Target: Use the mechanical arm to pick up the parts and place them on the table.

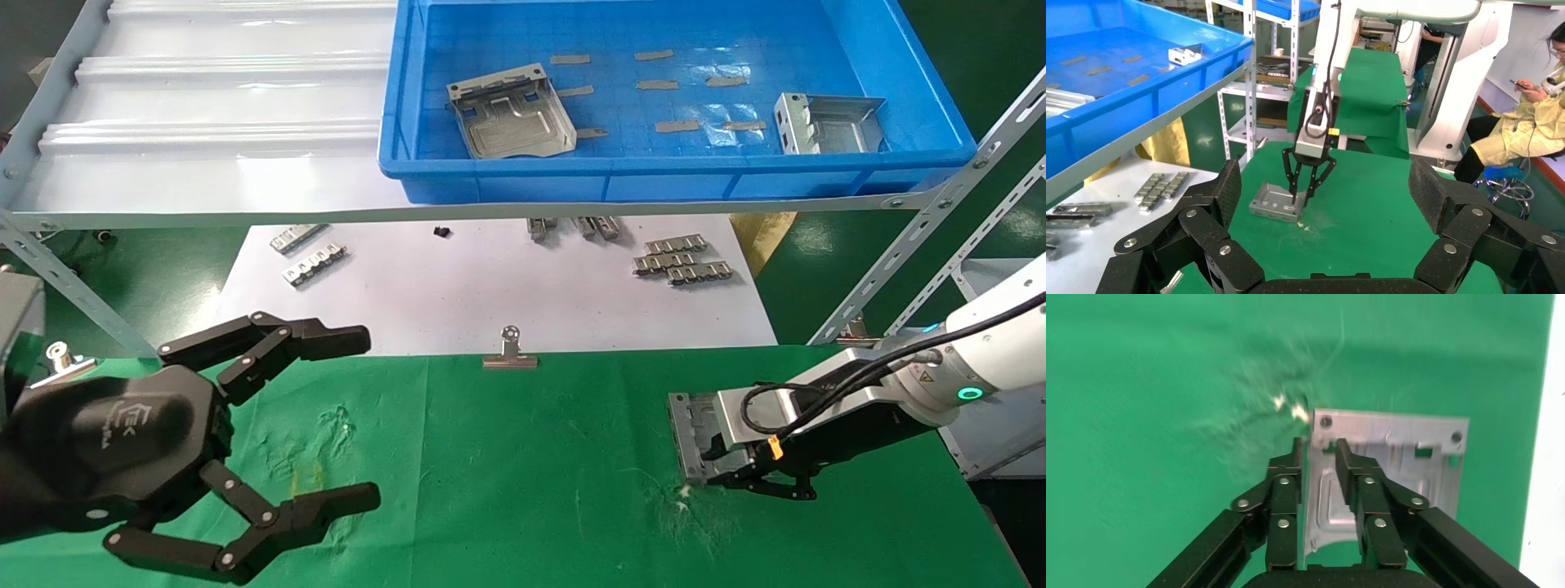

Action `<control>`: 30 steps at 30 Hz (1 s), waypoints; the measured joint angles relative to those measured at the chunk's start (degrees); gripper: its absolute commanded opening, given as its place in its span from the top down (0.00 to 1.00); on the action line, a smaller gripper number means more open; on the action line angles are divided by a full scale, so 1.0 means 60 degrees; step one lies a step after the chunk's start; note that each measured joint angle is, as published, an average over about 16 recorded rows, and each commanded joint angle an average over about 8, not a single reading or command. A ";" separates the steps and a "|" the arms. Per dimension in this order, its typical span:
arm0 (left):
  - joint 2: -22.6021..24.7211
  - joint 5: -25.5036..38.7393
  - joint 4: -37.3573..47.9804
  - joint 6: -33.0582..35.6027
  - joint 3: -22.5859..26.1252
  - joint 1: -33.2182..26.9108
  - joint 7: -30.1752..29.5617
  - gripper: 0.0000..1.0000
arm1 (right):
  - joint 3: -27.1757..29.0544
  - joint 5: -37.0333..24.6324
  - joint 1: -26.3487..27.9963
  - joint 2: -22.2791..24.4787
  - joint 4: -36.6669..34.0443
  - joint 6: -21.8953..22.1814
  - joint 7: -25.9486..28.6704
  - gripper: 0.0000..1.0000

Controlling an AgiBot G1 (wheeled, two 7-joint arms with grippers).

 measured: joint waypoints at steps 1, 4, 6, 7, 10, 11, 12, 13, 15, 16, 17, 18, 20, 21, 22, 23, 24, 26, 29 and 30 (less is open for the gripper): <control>0.0000 0.0000 0.0000 0.0000 0.0000 0.0000 0.0000 0.00 | 0.0061 0.0121 0.0039 0.0046 0.0038 -0.0088 -0.0009 0.00; 0.0000 0.0000 0.0000 -0.0001 0.0000 0.0000 0.0000 0.00 | 0.0275 0.0562 0.0141 0.0209 0.0160 -0.0382 -0.0036 0.00; 0.0000 0.0000 0.0001 -0.0001 0.0000 0.0001 0.0000 0.00 | 0.0410 0.0845 0.0194 0.0314 0.0237 -0.0560 -0.0054 0.00; 0.0000 -0.0001 0.0001 -0.0001 0.0000 0.0001 0.0000 0.00 | 0.0472 0.0976 0.0215 0.0361 0.0272 -0.0644 -0.0061 0.00; -0.0001 -0.0001 0.0001 -0.0002 0.0000 0.0001 0.0000 0.00 | 0.0620 0.1289 0.0264 0.0474 0.0349 -0.0836 -0.0076 0.00; -0.0001 -0.0001 0.0001 -0.0002 0.0000 0.0001 0.0000 0.00 | 0.0658 0.1370 0.0273 0.0502 0.0363 -0.0880 -0.0074 0.00; -0.0001 -0.0001 0.0002 -0.0002 0.0000 0.0001 0.0000 0.00 | 0.0689 0.1439 0.0278 0.0523 0.0374 -0.0919 -0.0070 0.00; -0.0001 -0.0001 0.0002 -0.0002 0.0000 0.0002 0.0000 0.00 | 0.0714 0.1494 0.0281 0.0540 0.0380 -0.0950 -0.0068 0.00; -0.0001 -0.0001 0.0002 -0.0002 0.0000 0.0002 0.0000 0.00 | 0.0742 0.1550 0.0281 0.0556 0.0387 -0.0976 -0.0066 0.00; -0.0001 -0.0001 0.0002 -0.0002 -0.0001 0.0002 0.0000 0.00 | 0.0752 0.1565 0.0278 0.0561 0.0391 -0.0982 -0.0065 0.00; -0.0001 -0.0001 0.0002 -0.0003 -0.0001 0.0002 0.0000 0.00 | 0.0768 0.1588 0.0273 0.0569 0.0396 -0.0991 -0.0062 0.00; -0.0001 -0.0001 0.0002 -0.0003 -0.0001 0.0002 0.0000 0.00 | 0.0778 0.1597 0.0263 0.0572 0.0403 -0.0991 -0.0057 0.00; -0.0001 -0.0001 0.0002 -0.0003 -0.0001 0.0002 0.0000 0.00 | 0.0809 0.1598 0.0223 0.0577 0.0431 -0.0977 -0.0037 0.00; -0.0001 -0.0001 0.0002 -0.0003 -0.0001 0.0002 0.0000 0.00 | 0.0836 0.1603 0.0191 0.0582 0.0454 -0.0971 -0.0022 0.00; -0.0001 -0.0001 0.0002 -0.0003 -0.0001 0.0002 0.0000 0.00 | 0.0871 0.1614 0.0151 0.0590 0.0481 -0.0963 -0.0003 0.00; -0.0001 -0.0001 0.0002 -0.0003 -0.0001 0.0002 0.0000 0.00 | 0.0915 0.1632 0.0105 0.0600 0.0515 -0.0954 0.0020 0.00; -0.0001 -0.0001 0.0002 -0.0003 -0.0001 0.0002 0.0000 0.00 | 0.0970 0.1658 0.0049 0.0615 0.0555 -0.0946 0.0046 0.00; -0.0001 -0.0001 0.0002 -0.0003 0.0000 0.0002 0.0000 0.00 | 0.1106 0.1731 -0.0083 0.0652 0.0651 -0.0934 0.0109 0.00; -0.0001 -0.0001 0.0002 -0.0002 0.0000 0.0002 0.0001 0.00 | 0.1381 0.1893 -0.0338 0.0730 0.0840 -0.0913 0.0230 0.00; -0.0001 -0.0001 0.0003 -0.0003 0.0000 0.0002 0.0001 0.00 | 0.1496 0.1972 -0.0437 0.0766 0.0916 -0.0912 0.0278 0.00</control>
